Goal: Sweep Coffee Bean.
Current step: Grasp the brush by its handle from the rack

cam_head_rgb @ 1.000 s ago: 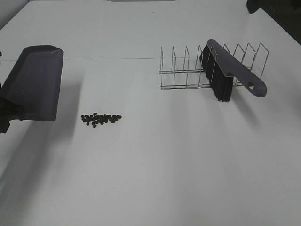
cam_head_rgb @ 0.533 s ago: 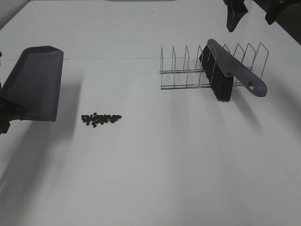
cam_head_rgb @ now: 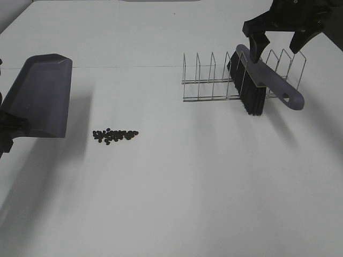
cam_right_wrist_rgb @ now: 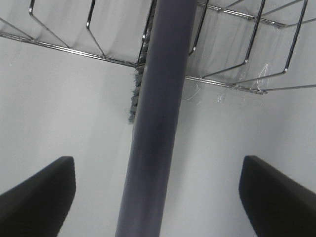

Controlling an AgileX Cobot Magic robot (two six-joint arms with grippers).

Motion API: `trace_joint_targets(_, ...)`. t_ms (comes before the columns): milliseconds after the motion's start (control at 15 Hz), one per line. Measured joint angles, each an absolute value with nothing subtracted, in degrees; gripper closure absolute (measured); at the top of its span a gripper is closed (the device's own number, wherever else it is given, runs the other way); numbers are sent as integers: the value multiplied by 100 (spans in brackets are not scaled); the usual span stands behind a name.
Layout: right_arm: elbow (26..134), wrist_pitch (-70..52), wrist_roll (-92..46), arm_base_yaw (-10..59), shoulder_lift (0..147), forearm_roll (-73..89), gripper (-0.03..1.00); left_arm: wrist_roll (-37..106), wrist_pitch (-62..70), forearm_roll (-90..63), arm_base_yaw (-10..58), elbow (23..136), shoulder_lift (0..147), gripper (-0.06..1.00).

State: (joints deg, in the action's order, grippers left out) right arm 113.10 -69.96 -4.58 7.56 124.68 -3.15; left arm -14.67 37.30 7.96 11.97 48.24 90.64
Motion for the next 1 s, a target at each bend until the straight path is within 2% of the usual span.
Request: trace_joint_targets(1000, 11717, -6549, -470, 756, 13522, -258, 22, -1467, 3730, 751, 1197, 4824, 9064, 60)
